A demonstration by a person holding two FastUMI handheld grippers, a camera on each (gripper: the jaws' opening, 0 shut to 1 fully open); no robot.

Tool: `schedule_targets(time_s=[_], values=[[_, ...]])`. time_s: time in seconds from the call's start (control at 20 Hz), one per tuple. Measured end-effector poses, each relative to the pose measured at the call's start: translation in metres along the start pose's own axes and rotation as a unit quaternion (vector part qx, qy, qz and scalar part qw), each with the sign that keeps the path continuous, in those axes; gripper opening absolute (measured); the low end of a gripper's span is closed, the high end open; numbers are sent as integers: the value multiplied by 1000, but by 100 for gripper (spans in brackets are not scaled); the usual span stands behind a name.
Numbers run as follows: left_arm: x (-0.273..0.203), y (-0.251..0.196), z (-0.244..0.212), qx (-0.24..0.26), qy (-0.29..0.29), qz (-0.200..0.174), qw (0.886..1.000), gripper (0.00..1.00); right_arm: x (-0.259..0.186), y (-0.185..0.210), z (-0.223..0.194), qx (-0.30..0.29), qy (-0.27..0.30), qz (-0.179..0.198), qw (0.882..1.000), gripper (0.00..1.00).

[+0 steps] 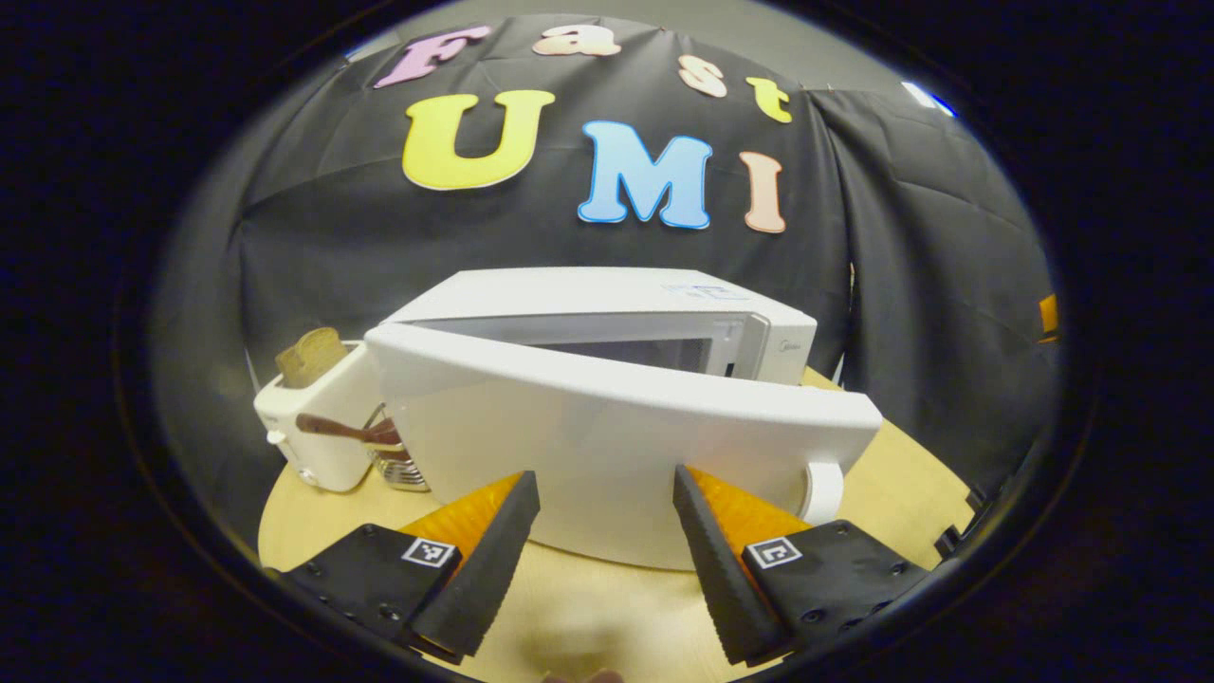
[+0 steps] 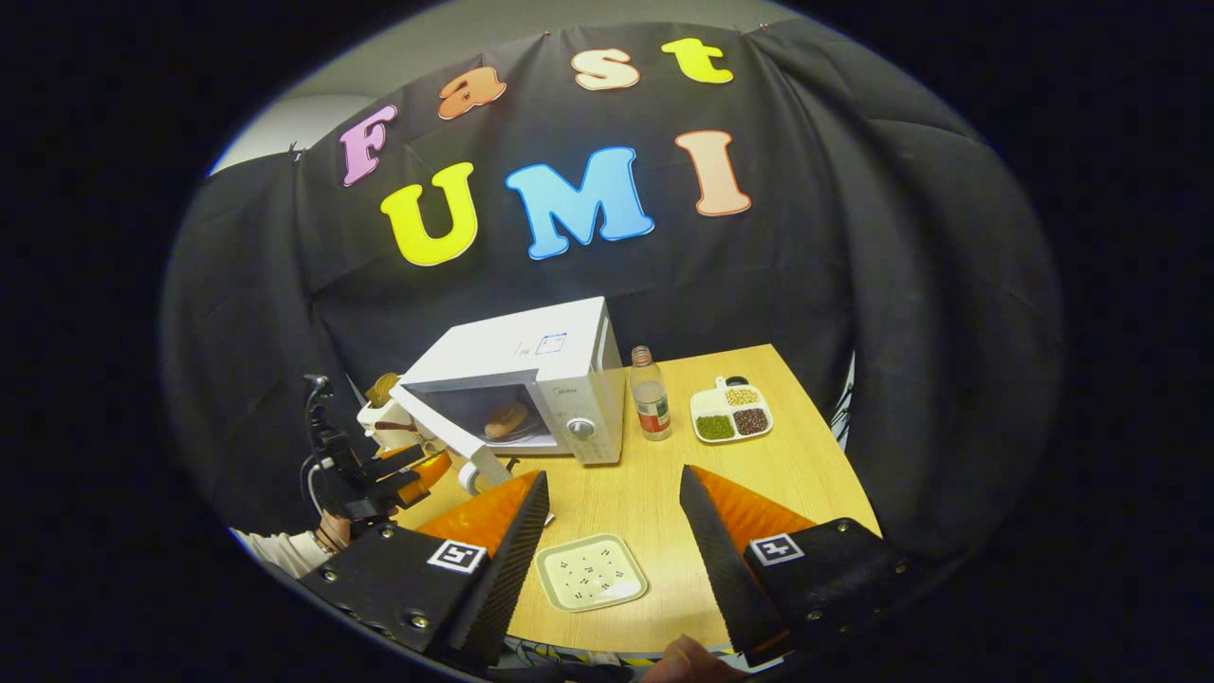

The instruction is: Open the microwave oven with the left hand, put the food in, and close the microwave oven.

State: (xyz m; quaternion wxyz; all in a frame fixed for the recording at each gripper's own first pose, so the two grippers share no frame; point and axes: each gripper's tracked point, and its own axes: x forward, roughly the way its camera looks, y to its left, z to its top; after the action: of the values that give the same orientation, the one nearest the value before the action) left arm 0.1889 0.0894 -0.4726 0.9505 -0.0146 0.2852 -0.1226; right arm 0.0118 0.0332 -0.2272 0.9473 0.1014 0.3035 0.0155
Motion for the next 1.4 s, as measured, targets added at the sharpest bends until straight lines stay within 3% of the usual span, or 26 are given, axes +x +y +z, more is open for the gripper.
schedule_targets(time_s=[0.15,0.2,0.25,0.4,0.45,0.55,0.7,0.9,0.95,1.1,1.3,1.4], values=[[30,-18,14,15,-4,-4,1000,96,-17,-13,-2,21,-9,-9,1000,86],[40,-20,16,16,-2,-3,1000,92,-23,-20,-1,24,-15,-16,999,86],[52,-22,17,16,-1,-2,1000,100,-29,-28,-5,25,-13,-28,999,86],[80,-30,26,15,0,-2,1000,92,-47,-47,-15,40,-7,-51,998,86],[85,-27,23,8,12,4,1000,96,-51,-52,-17,46,-6,-59,997,86],[90,-36,15,-11,15,-6,1000,90,-60,-65,-19,55,-9,-75,996,86],[92,-35,14,-5,20,-2,1000,89,-68,-76,-20,61,-13,-91,994,86],[98,-34,20,-8,27,-19,999,88,-72,-75,-22,76,-11,-89,993,86],[95,-37,21,-27,27,-26,999,86,-74,-73,-20,79,-14,-86,993,86],[71,-46,40,-13,4,-28,1000,86,-74,-70,-14,73,-24,-82,994,86],[-30,-72,90,-17,-38,-30,999,96,-72,-78,10,31,-49,-76,995,86],[-91,-87,134,-30,-78,-21,996,91,-73,-89,37,0,-74,-70,995,86]])
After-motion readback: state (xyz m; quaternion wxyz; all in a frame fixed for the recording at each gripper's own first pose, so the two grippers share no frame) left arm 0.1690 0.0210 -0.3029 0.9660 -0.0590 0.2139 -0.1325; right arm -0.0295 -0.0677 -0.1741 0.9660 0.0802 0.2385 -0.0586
